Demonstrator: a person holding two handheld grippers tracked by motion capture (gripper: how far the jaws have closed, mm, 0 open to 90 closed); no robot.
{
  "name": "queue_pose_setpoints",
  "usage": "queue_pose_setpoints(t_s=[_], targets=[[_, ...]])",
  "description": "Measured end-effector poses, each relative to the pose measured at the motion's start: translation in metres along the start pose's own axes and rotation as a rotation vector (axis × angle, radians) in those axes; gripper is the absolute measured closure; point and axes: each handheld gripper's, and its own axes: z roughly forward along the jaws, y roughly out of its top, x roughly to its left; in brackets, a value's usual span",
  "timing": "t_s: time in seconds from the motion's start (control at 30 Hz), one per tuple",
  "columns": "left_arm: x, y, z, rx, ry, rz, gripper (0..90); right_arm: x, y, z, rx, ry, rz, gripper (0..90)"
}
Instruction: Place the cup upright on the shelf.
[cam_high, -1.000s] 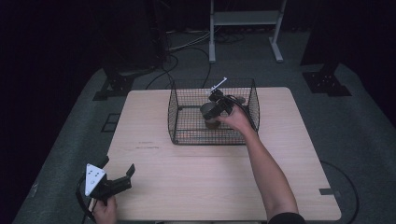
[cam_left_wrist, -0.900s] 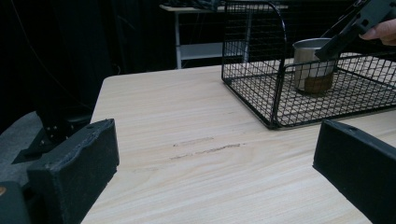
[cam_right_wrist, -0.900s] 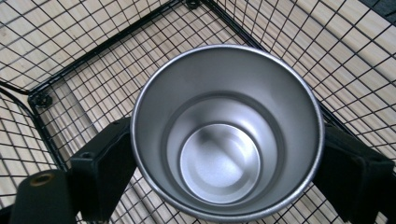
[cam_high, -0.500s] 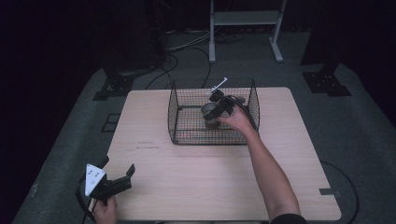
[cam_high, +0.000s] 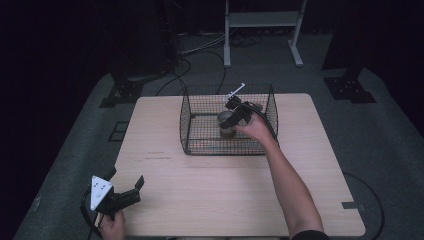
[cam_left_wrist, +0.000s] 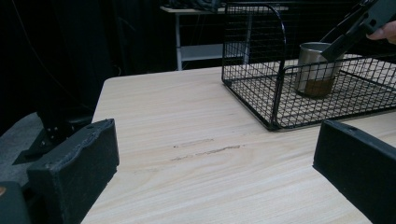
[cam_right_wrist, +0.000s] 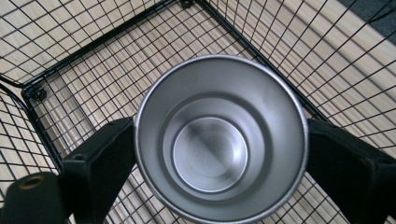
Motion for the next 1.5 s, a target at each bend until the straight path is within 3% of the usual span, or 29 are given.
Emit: queue_pose_setpoints(t_s=[0.33, 0.97, 1.4, 1.5], targets=[[0.000, 0.001, 0.001, -0.002, 0.001, -0.002, 0.0, 0.001, 0.003, -0.011, -0.061, -0.001, 0.014, 7.0], [-0.001, 0.000, 0.000, 0.003, -0.008, 0.002, 0.0, 0.006, 0.002, -0.049, -0.169, 0.031, 0.033, 7.2], [0.000, 0.000, -0.004, 0.002, 0.001, 0.003, 0.0, 0.017, -0.008, -0.063, -0.200, 0.071, 0.013, 7.9], [-0.001, 0.000, -0.004, 0.000, 0.004, 0.006, 0.0, 0.020, -0.010, -0.067, -0.209, 0.077, -0.004, 11.6]])
